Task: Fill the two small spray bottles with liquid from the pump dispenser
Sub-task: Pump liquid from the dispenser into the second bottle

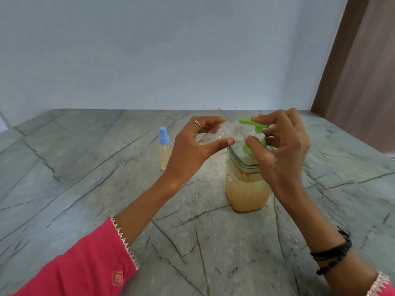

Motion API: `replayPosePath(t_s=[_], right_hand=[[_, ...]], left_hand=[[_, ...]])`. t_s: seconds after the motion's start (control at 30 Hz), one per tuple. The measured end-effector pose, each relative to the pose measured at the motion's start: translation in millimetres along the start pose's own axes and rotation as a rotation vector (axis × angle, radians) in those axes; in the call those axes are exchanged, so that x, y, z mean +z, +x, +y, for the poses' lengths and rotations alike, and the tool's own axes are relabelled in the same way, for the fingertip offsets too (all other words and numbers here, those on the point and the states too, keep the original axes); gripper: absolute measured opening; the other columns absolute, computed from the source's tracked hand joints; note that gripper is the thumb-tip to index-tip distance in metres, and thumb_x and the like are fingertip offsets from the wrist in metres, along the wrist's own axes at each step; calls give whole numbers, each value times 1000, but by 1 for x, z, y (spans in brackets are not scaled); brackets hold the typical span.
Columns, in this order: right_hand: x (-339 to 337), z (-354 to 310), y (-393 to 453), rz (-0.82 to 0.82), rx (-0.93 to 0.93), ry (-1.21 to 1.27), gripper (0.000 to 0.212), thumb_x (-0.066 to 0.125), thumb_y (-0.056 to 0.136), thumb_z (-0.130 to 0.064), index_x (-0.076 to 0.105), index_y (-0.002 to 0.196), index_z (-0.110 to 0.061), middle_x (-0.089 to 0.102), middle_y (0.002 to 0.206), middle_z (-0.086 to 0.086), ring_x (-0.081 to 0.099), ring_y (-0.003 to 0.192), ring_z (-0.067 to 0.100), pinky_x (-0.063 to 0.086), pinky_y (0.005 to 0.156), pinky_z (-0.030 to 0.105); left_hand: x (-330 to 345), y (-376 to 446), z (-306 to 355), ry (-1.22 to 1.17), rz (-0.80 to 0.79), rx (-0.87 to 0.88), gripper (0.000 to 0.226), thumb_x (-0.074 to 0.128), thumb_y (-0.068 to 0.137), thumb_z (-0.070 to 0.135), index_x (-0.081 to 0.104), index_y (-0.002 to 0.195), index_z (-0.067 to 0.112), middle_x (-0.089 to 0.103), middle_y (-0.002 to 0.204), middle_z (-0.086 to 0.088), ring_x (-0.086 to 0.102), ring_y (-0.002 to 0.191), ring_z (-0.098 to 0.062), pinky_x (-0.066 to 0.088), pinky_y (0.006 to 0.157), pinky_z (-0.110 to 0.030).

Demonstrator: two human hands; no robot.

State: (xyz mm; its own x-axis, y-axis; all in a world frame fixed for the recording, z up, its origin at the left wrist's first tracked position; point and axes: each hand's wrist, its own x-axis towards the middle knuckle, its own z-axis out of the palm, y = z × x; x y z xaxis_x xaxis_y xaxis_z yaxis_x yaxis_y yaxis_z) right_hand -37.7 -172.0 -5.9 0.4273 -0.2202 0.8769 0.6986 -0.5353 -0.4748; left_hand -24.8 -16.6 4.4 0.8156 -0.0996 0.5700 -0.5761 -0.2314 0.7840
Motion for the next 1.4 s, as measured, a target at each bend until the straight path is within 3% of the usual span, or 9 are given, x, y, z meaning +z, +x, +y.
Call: replayPosePath(t_s=[0.23, 0.4, 0.47, 0.57, 0.83, 1.03, 1.13, 1.27, 1.4], right_hand=[[0, -4, 5, -23, 2, 33, 19, 67, 68, -6, 55, 75, -19, 44, 77, -13, 51, 65, 9, 46, 51, 26], [1, -3, 7, -44, -20, 12, 15, 67, 69, -5, 53, 67, -12, 41, 71, -12, 44, 61, 3, 42, 48, 29], [1, -2, 4, -44, -18, 15, 10, 67, 69, -5, 58, 71, -9, 46, 75, -3, 50, 63, 9, 44, 48, 32], [0, -2, 1, -36, 2, 34, 19, 68, 71, -6, 57, 81, -18, 51, 85, 3, 58, 72, 18, 49, 53, 31], [-1, 5, -6, -7, -32, 39, 28, 69, 77, -8, 55, 96, -23, 52, 97, 1, 55, 78, -6, 47, 63, 9], [-3, 10, -8, -100, -3, 80, 34, 65, 84, -21, 52, 116, -24, 48, 127, -4, 56, 105, -6, 49, 82, 13], [-7, 11, -9, -252, 53, 110, 42, 61, 85, -42, 45, 124, -36, 64, 114, -16, 62, 107, 5, 52, 92, 39], [-14, 10, -5, -377, 80, 237, 45, 62, 81, -42, 45, 123, -38, 69, 99, -20, 66, 96, 3, 52, 78, 18], [-16, 9, -2, -438, 116, 308, 45, 68, 77, -39, 47, 117, -43, 70, 94, -16, 67, 96, 9, 51, 86, 30]], left_hand=[[2, 0, 1, 50, -26, 43, 38, 73, 74, 22, 59, 109, 27, 53, 99, 17, 53, 95, 13, 39, 84, -4], [3, -1, 1, 64, -46, 34, 39, 72, 73, 25, 59, 110, 28, 52, 100, 19, 51, 98, 14, 37, 85, -3], [3, -1, 1, 56, -44, 30, 39, 72, 73, 26, 59, 109, 29, 52, 99, 18, 51, 97, 13, 38, 85, -4], [4, -2, 4, 20, -40, 17, 40, 70, 69, 33, 58, 108, 31, 54, 100, 17, 52, 97, 14, 39, 85, -5], [9, -7, 1, -12, 5, 15, 44, 67, 69, 40, 57, 111, 32, 58, 116, 13, 51, 110, 7, 40, 89, -8], [9, -7, 2, -39, -11, -12, 44, 67, 70, 40, 58, 112, 31, 61, 112, 15, 53, 110, 5, 43, 94, -16], [9, -7, 1, -41, -7, -14, 42, 71, 73, 39, 58, 112, 31, 62, 114, 11, 55, 110, 2, 46, 95, -23], [9, -8, 1, -33, -3, -20, 46, 70, 71, 41, 58, 114, 29, 62, 116, 8, 56, 109, 1, 48, 95, -26], [8, -8, 3, -41, -1, -16, 46, 67, 70, 39, 58, 113, 26, 62, 114, 9, 56, 107, 3, 47, 93, -20]])
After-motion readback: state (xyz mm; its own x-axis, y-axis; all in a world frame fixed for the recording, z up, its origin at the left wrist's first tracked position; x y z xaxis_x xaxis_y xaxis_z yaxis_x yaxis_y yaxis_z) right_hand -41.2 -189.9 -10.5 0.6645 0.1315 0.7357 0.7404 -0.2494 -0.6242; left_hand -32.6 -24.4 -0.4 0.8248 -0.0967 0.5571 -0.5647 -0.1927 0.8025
